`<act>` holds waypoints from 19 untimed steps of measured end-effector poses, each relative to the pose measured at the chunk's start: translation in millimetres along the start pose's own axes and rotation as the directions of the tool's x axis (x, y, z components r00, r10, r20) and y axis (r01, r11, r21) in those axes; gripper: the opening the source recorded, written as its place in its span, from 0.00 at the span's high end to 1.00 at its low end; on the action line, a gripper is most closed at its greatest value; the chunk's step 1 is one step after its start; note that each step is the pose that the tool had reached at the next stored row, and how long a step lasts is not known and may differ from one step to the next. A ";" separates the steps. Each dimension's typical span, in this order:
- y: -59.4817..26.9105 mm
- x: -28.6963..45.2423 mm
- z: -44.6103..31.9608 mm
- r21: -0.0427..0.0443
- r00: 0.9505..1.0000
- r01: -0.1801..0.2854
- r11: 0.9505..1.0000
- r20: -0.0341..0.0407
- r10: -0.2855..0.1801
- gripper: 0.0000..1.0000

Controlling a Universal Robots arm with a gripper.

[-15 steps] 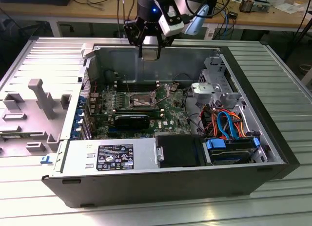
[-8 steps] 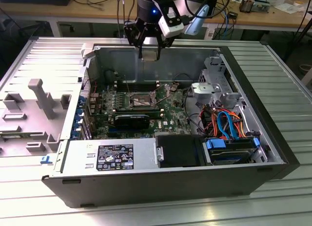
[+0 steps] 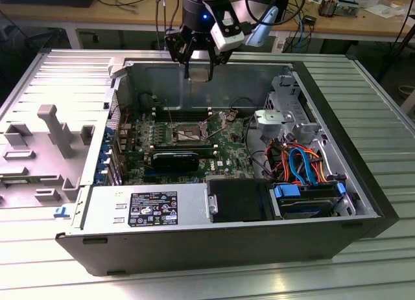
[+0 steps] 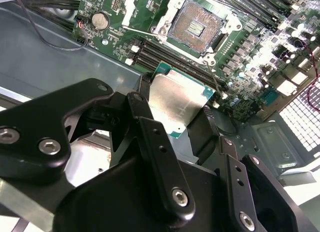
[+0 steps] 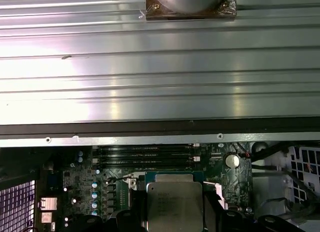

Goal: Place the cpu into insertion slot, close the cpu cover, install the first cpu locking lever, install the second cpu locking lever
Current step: 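Place the cpu into insertion slot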

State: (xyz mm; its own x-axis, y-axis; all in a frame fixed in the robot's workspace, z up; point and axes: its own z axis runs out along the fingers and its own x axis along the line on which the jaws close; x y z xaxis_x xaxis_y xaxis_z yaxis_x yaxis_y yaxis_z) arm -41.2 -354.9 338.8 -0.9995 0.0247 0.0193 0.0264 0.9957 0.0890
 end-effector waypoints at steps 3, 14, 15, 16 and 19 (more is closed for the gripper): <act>-0.6 0.1 0.5 0.000 1.000 0.000 1.000 0.000 0.000 0.45; -2.6 0.0 3.1 0.000 1.000 0.000 1.000 0.000 0.000 0.45; -3.0 0.0 3.4 0.000 1.000 0.000 1.000 0.000 0.000 0.45; -3.2 0.0 3.6 0.000 1.000 0.000 1.000 0.000 0.000 0.45; -3.9 0.0 4.0 0.000 1.000 0.000 1.000 0.000 0.000 0.45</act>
State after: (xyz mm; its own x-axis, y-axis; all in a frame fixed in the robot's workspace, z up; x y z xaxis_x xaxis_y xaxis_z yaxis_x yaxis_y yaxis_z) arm -41.4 -358.5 334.4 -0.9995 0.0248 0.0193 0.0264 0.9957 0.0890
